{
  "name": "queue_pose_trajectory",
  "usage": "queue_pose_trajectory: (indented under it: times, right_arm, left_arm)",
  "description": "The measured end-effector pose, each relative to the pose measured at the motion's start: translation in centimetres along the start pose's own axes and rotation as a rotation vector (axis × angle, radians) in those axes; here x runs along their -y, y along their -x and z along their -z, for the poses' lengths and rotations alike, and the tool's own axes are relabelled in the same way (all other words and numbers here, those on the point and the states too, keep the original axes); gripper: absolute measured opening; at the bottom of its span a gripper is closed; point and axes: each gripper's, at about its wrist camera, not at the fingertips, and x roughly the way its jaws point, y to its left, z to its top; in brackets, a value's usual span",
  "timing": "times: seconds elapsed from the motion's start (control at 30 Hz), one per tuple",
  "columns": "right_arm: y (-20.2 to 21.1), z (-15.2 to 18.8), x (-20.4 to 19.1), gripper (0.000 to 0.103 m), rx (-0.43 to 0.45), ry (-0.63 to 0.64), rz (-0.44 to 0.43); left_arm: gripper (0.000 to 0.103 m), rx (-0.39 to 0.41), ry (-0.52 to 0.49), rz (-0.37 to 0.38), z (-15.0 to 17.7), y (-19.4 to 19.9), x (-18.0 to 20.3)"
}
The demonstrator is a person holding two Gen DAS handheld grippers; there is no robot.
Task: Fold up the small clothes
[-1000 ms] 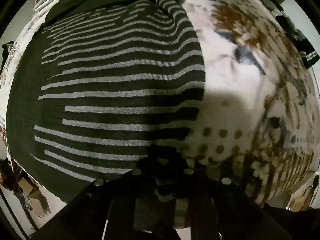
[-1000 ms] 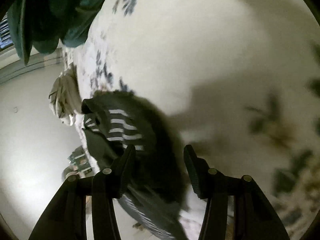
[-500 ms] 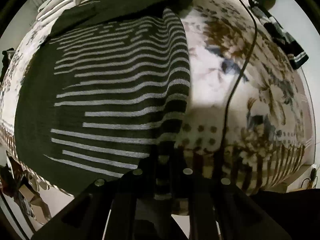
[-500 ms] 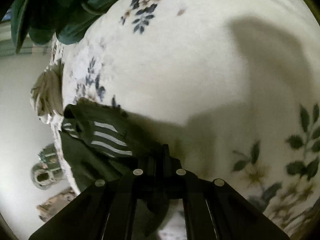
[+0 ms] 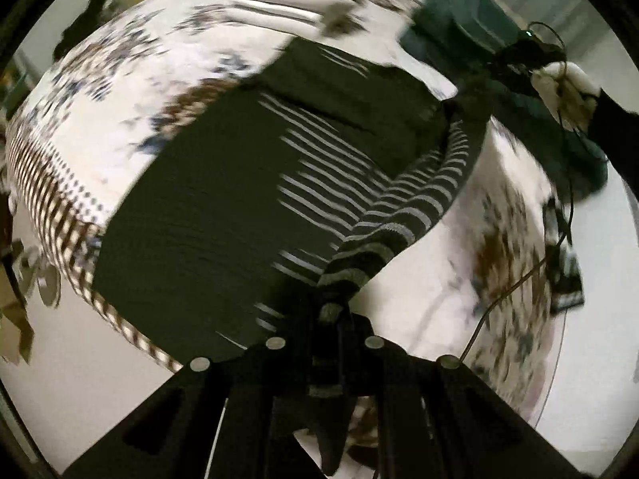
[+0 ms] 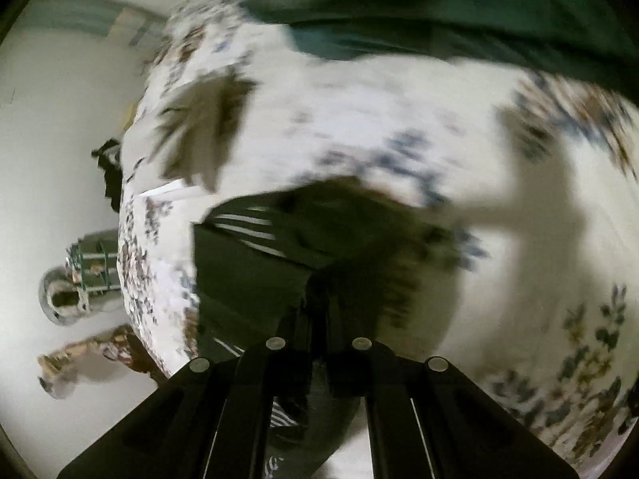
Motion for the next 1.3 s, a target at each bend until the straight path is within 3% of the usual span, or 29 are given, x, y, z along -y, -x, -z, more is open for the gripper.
queue_pose_trajectory:
  times: [0.17, 0.33, 0.53, 0.63, 0.7, 0.77, 0.83, 0.87, 0.9, 0.93, 0.97, 1.03, 1.13, 1.3]
  right_arm:
    - [-5.2, -2.6, -12.1, 0.004, 0.016, 0.096, 0.080]
    - [-14.2, -5.1, -21.9, 0.004, -0.002, 0.134, 0.187]
    - [-23.9, -6.5, -26.4, 0.004, -0.022, 0.177, 0.327]
    - [-26.7, -6.7, -26.7, 0.006, -0.041, 0.172, 0.353]
    - [-28.1, -6.8, -26.2, 0.012, -0.071, 0.137, 0.332]
    - [-28.4, -6.5, -25.9, 0.041, -0.085, 0.117, 0.277]
    - [-27.7, -5.5, -25.8, 0.055, -0.098, 0.097, 0.201]
    - [-27.1, -4.7, -25.7, 0.063, -0.106, 0.093, 0.172]
    - [-26.3, -3.4, -25.5, 0.065, -0.124, 0.091, 0.138]
    - [-25.8, -2.5, -25.4, 0.065, -0.131, 0.090, 0.122]
    - [-25.0, -1.1, -25.2, 0.065, -0.138, 0.087, 0.102]
    - [-23.4, 2.4, -24.5, 0.065, -0.153, 0.095, 0.084]
    - [-21.5, 8.5, -22.7, 0.065, -0.172, 0.123, 0.078]
    - [-19.8, 18.5, -16.0, 0.065, -0.195, 0.075, 0.122]
  left_arm:
    - [0.007, -0.012, 0.108, 0.057, -2.5, -0.9, -8.1]
    - [0.007, -0.040, 0.205, 0.117, -4.2, -3.1, -16.3]
    - [0.007, -0.104, 0.262, 0.216, -4.9, -7.3, -23.2]
    - [0.007, -0.136, 0.249, 0.198, -4.8, -9.1, -25.9]
    - [0.007, -0.179, 0.270, 0.191, -4.6, -10.2, -28.3]
    - [0.008, -0.192, 0.302, 0.247, -4.4, -10.0, -29.7]
    - [0.010, -0.208, 0.299, 0.246, -4.3, -9.2, -30.3]
    - [0.025, -0.214, 0.290, 0.250, -4.3, -8.9, -30.3]
    - [0.049, -0.218, 0.278, 0.241, -4.4, -8.5, -30.1]
    - [0.059, -0.217, 0.264, 0.236, -4.6, -8.1, -29.8]
    - [0.062, -0.206, 0.251, 0.252, -4.9, -7.7, -29.6]
    - [0.063, -0.197, 0.198, 0.256, -5.4, -7.4, -28.0]
    - [0.063, -0.210, 0.107, 0.203, -6.0, -8.3, -25.3]
    - [0.060, -0.248, 0.104, 0.098, -6.0, -10.7, -22.9]
